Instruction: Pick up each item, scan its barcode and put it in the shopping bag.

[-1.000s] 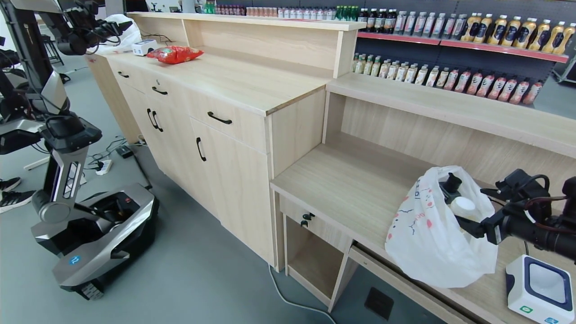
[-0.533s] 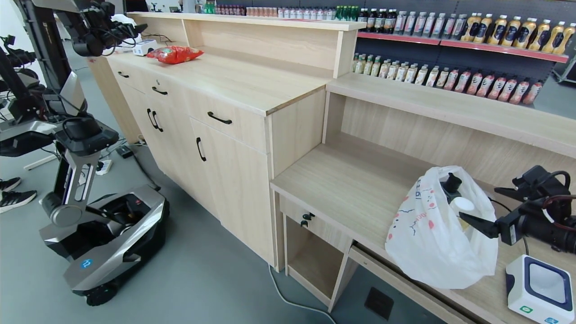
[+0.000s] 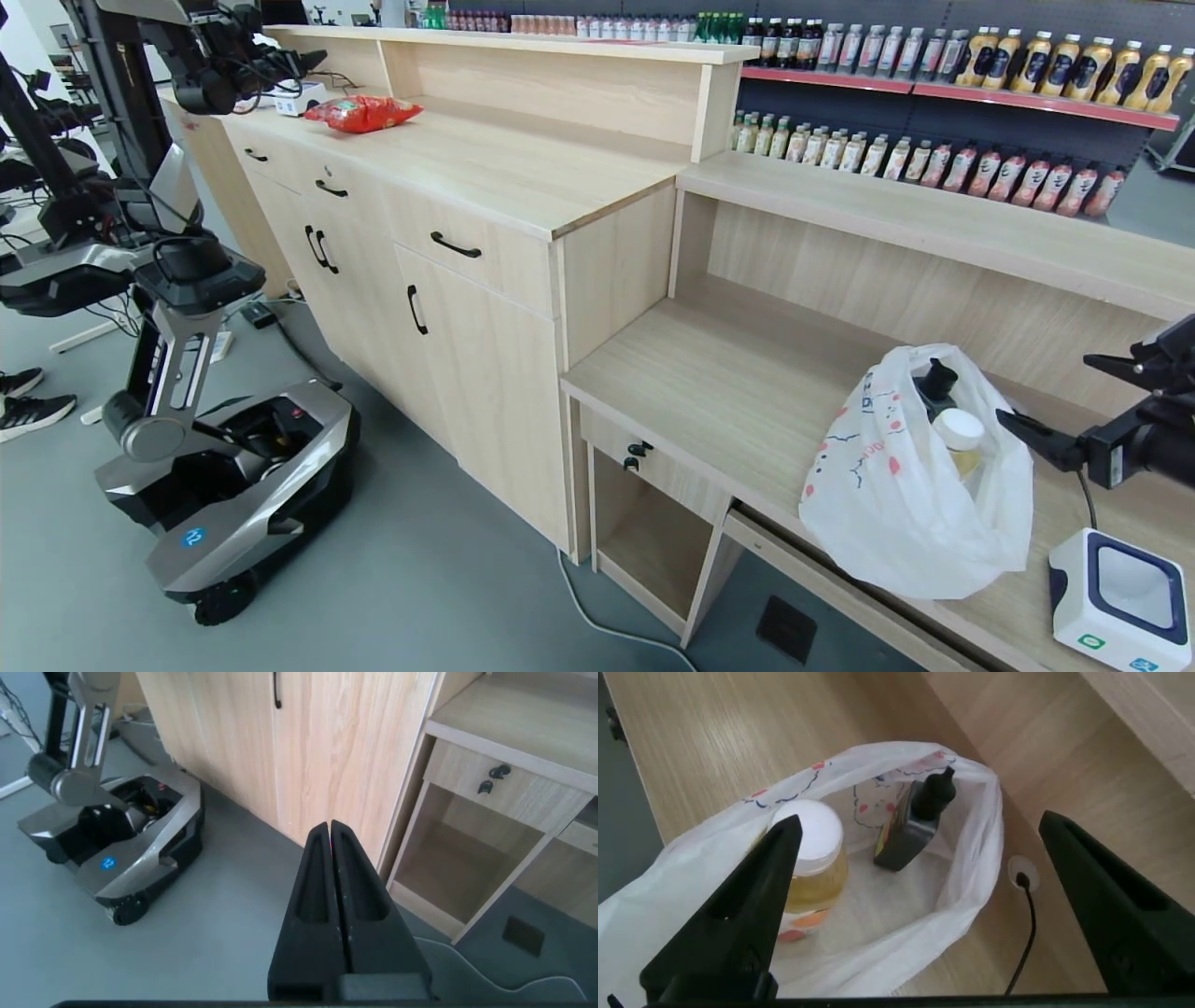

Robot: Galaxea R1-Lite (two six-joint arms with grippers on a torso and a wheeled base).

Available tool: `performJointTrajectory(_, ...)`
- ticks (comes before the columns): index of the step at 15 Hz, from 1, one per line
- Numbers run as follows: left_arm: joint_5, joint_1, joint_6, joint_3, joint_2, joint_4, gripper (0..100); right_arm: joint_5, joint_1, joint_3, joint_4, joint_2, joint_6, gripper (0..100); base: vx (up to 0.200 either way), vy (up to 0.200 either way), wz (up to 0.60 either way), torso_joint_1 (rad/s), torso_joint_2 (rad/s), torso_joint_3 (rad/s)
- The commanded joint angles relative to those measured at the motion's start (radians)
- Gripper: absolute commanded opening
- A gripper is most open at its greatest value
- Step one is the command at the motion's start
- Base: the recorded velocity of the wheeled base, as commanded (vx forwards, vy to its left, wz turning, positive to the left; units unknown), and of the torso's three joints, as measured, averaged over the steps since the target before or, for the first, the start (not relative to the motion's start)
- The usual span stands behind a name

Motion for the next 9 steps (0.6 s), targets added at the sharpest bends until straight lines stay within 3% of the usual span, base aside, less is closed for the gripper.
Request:
performJointTrajectory(1, 0.000, 0.000, -0.001, 0.000, 0.000, 0.000, 0, -0.005, -0.012, 0.005, -0.005, -0.035, -0.007, 100, 0.000, 0.000, -0.60, 0.002, 0.00, 0.007)
performJointTrajectory(6, 0.000, 0.000, -0.001, 0.000, 0.000, 0.000, 0, -0.052, -0.022, -0.046, -0.003, -0.106, 0.039, 100, 0.000, 0.000, -0.60, 0.002, 0.00, 0.001)
performJointTrajectory(9, 0.000, 0.000, 0.001, 0.000, 0.000, 0.000, 0, -0.253, 0.074, -0.115, 0.034, -0.161, 0.168, 100, 0.000, 0.000, -0.60, 0.004, 0.00, 0.001)
